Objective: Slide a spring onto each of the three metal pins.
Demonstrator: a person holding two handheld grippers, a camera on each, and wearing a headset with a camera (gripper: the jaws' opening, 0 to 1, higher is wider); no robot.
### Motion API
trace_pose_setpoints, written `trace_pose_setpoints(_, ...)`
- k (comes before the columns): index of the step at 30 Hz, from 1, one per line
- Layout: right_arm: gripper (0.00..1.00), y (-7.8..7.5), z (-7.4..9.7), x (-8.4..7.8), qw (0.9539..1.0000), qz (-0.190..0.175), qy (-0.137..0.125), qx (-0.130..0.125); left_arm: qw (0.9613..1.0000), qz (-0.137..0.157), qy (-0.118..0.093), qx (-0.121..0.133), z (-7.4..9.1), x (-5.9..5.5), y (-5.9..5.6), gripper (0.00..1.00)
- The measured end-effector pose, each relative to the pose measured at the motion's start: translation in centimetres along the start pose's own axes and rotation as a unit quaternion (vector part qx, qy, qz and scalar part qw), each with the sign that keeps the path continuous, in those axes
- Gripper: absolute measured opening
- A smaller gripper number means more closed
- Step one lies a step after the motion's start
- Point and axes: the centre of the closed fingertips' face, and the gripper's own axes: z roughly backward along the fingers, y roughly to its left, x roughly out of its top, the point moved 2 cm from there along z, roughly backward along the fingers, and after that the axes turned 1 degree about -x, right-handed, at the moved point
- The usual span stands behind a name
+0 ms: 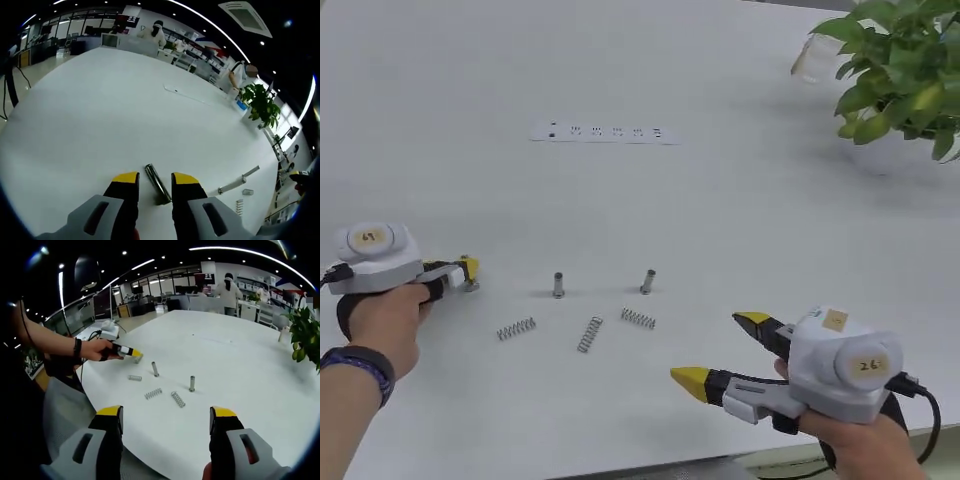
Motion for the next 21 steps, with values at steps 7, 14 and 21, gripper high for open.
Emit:
trace_pose_setpoints(7,0.69,-0.1,-0.1,0.1,1.0000,0.001,0.002,0.001,0.9999,0.006,0.004,0.013,-0.9,0.0,0.0,0.12)
trace_pose_setpoints(14,0.69,0.0,-0.3,0.2,1.0000,0.005,0.005,0.004,0.9996,-0.021,0.007,0.018,-1.3,0.3,0.0,0.07)
trace_pose_setpoints(21,0.69,0.0,-0.3,0.2,1.0000,0.006,0.007,0.003,0.9957,-0.084,0.036,0.015,-1.5,0.3,-0.2,0.02)
